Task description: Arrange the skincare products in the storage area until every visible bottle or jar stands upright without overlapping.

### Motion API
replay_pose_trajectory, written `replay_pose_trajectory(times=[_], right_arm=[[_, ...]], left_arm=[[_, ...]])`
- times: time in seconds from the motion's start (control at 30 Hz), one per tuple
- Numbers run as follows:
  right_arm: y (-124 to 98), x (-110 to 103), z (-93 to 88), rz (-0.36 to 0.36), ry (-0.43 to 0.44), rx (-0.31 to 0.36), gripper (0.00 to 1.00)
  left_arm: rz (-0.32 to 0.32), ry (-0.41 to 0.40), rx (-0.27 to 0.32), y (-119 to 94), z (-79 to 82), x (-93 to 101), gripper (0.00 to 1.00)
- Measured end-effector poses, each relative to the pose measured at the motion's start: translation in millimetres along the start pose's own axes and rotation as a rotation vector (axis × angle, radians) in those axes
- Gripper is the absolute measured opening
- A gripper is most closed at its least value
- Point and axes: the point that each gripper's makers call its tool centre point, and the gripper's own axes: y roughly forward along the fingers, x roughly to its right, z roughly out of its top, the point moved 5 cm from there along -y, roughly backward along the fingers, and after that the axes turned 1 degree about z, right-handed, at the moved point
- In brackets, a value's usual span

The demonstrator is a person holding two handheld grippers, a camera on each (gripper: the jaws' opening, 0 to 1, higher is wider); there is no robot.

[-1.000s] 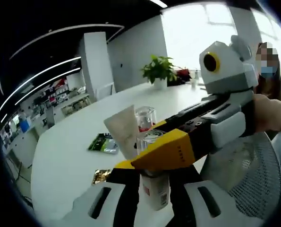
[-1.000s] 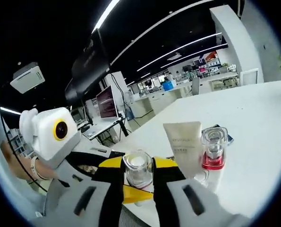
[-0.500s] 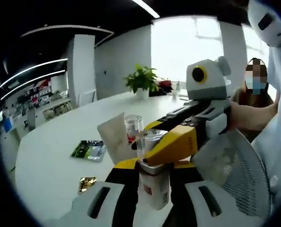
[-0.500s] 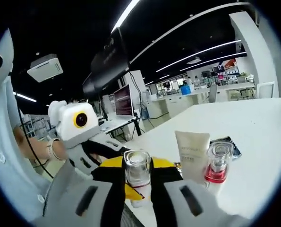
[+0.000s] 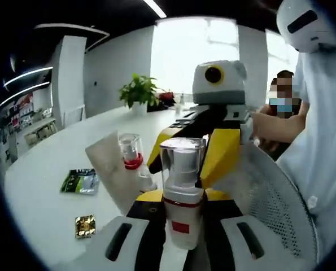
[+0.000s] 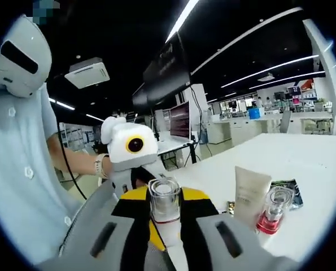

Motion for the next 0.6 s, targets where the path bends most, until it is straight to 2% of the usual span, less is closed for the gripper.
replay_pose_trajectory(times=[0.1, 0.13, 0.17, 0.2, 0.27, 0.3, 0.4, 0.47, 0.53, 0.6], right_arm=[[2.8, 2.3, -3.8, -0.078, -0.029, -0.047, 0.2], [3.3, 2.5, -4.4, -0.089, -0.025, -0.052, 0.21], [5.0, 4.4, -6.0, -0.145, 0.006, -0.056, 0.21], [5.5, 5.0, -5.9, -0.16, 0.012, -0.051, 0.22], [6.9, 7.7, -7.8, -0.227, 0.046, -0.053, 0.23], [7.5, 11.0, -8.9, -0.29, 0.089, -0.04, 0.23], [9.1, 15.9, -12.0, -0.362, 0.067, -0.061, 0.23], [11.9, 14.5, -11.4, -0.349, 0.057, -0.061, 0.23], [10.2, 15.1, -9.2, -0.337, 0.041, -0.052, 0.22], [6.8, 16.3, -7.8, -0.308, 0.045, -0.045, 0.22]], left_arm=[[0.063, -0.033, -0.019, 5.1, -4.7, -1.4, 0.21], [0.08, -0.043, -0.024, 6.1, -5.9, -1.7, 0.21], [0.116, -0.066, -0.023, 7.0, -6.6, -3.2, 0.21], [0.14, -0.077, -0.021, 7.6, -6.8, -4.2, 0.21], [0.186, -0.073, -0.039, 8.3, -8.1, -6.1, 0.21], [0.23, -0.066, -0.045, 8.8, -8.0, -8.7, 0.21], [0.324, -0.043, -0.08, 10.3, -9.4, -12.8, 0.2], [0.341, -0.05, -0.086, 12.8, -9.4, -11.9, 0.2], [0.34, -0.074, -0.064, 11.9, -7.6, -11.5, 0.2], [0.316, -0.037, -0.055, 10.2, -5.9, -10.3, 0.2]])
